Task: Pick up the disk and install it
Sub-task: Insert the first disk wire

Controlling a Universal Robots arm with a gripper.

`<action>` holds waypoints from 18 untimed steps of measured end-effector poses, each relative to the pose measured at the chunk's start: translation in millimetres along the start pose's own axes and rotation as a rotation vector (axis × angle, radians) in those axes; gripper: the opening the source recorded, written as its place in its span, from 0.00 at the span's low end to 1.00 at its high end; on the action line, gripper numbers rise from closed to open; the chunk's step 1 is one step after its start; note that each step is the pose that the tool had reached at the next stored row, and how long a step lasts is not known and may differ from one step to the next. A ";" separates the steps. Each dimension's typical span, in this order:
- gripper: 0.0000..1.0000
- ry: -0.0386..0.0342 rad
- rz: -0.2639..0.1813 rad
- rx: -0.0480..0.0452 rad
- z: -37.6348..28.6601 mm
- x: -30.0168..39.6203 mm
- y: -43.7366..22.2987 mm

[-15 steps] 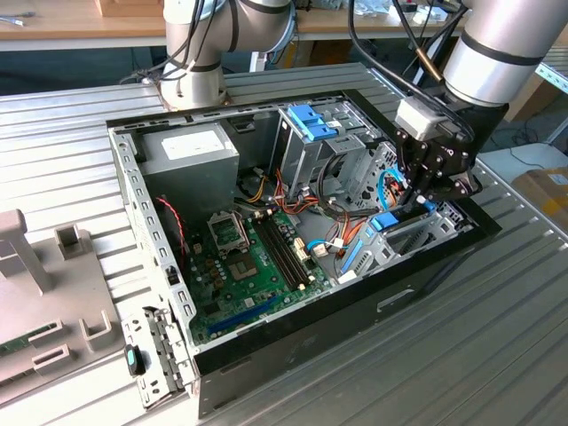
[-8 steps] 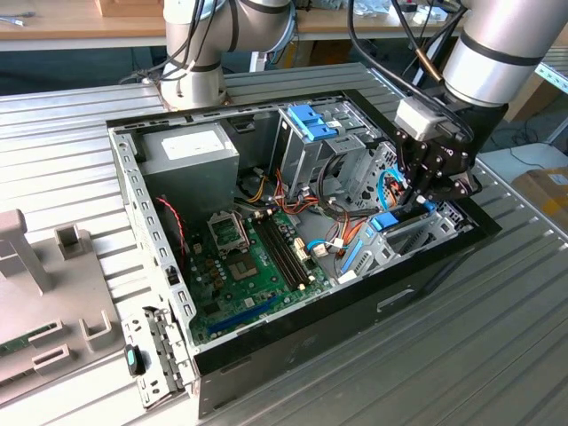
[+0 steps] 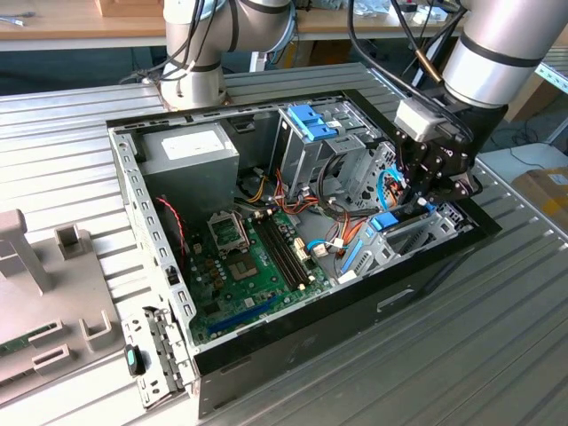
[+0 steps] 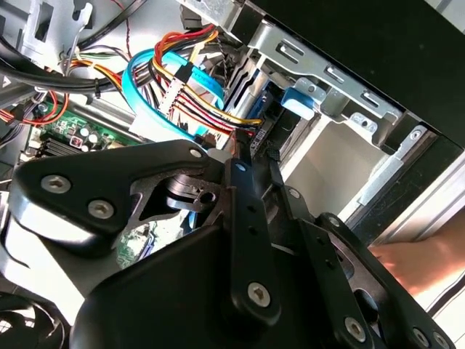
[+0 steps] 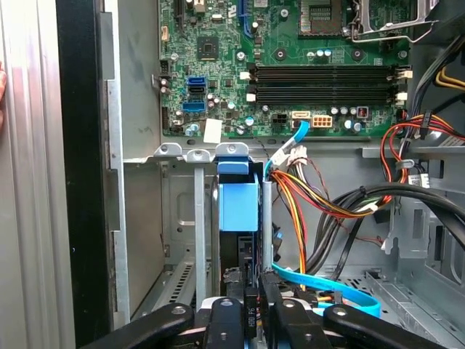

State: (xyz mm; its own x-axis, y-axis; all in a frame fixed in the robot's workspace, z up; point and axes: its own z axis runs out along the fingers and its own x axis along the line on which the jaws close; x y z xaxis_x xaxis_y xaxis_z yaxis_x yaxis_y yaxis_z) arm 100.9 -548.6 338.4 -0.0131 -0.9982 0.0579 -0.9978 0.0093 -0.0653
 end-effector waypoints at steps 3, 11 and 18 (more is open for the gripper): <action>0.24 0.0000 0.000 0.0000 -6.4 0.4 -0.4; 0.24 0.0001 0.000 0.0000 -44.7 2.6 -2.9; 0.24 0.0000 0.000 0.0000 -46.2 2.7 -3.0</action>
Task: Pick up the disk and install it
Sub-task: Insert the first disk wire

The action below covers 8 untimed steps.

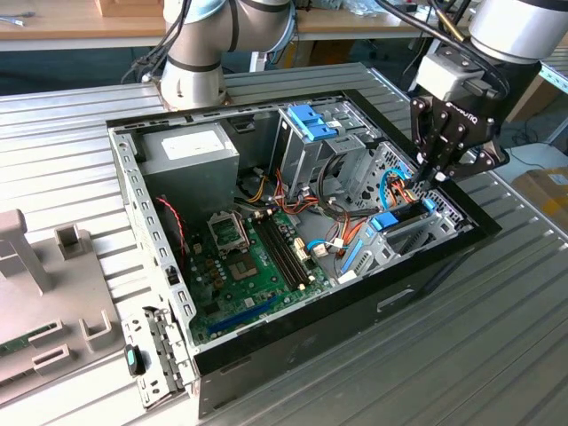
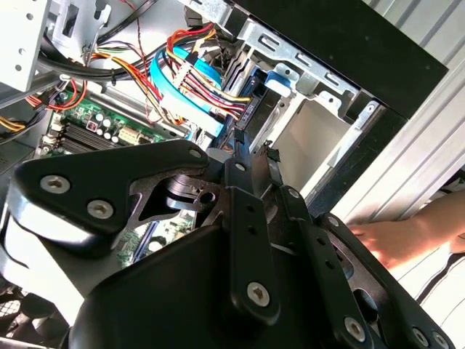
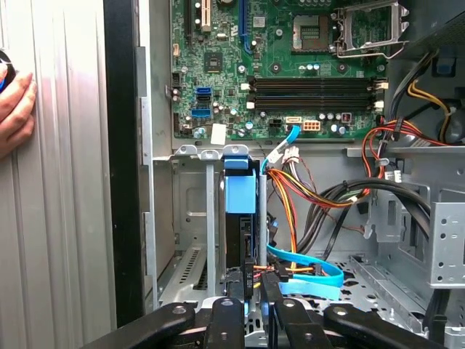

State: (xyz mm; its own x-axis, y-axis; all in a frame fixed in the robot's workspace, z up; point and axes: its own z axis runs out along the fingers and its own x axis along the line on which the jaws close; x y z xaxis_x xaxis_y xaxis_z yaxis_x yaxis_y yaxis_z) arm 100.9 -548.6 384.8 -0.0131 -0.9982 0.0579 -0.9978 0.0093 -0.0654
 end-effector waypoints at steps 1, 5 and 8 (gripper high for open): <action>0.24 0.0000 0.000 0.0000 -0.1 0.0 0.0; 0.24 0.0000 0.000 0.0000 -1.0 0.1 -0.1; 0.24 0.0000 0.000 0.0000 -2.0 0.1 -0.1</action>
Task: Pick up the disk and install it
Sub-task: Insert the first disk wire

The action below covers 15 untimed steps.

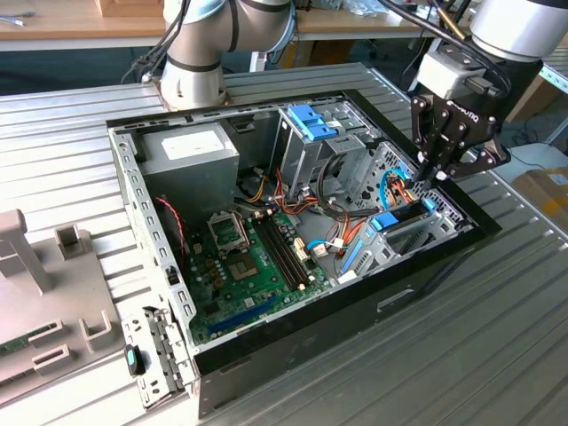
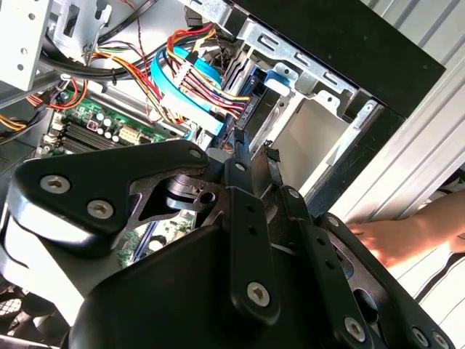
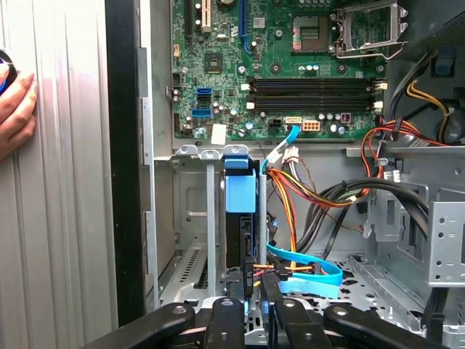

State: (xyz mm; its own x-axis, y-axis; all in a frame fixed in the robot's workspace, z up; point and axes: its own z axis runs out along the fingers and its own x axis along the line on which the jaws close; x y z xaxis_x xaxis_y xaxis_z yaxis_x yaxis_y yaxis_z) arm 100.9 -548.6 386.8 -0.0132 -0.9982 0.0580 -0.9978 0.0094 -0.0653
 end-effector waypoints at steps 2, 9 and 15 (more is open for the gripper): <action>0.24 -0.0001 0.000 0.0000 -0.4 0.0 0.0; 0.24 -0.0001 0.000 0.0000 -2.5 0.1 -0.2; 0.24 0.0000 0.000 0.0000 -4.1 0.2 -0.3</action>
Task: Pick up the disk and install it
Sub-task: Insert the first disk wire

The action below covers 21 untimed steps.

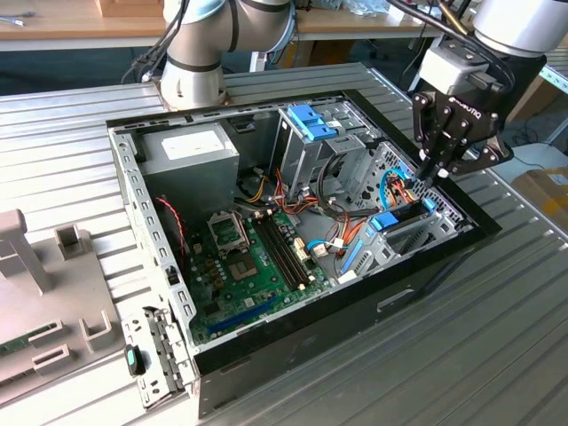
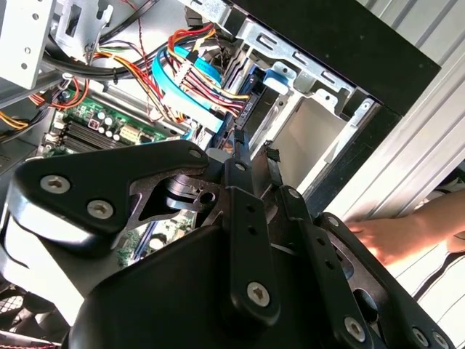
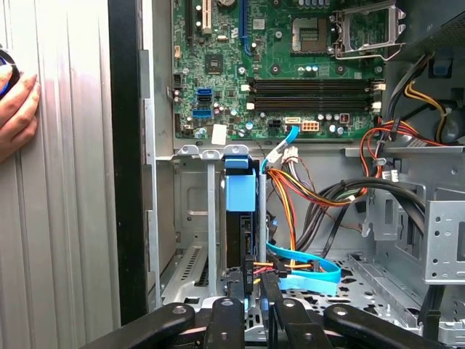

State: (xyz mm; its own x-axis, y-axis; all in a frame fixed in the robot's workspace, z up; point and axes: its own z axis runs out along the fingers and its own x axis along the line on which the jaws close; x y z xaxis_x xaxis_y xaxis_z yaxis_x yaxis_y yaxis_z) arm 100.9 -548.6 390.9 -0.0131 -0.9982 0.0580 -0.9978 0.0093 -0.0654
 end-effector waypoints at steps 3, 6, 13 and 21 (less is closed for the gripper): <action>0.24 0.0000 0.000 0.0000 -1.5 0.1 -0.1; 0.24 0.0000 0.000 0.0000 -2.4 0.1 -0.2; 0.24 0.0000 0.000 0.0000 -3.9 0.2 -0.2; 0.24 0.0000 0.000 0.0000 -5.0 0.3 -0.3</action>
State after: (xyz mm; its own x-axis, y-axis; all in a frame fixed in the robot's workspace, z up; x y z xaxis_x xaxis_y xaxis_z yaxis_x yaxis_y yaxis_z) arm 100.9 -548.6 395.9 -0.0132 -0.9982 0.0579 -0.9978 0.0094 -0.0654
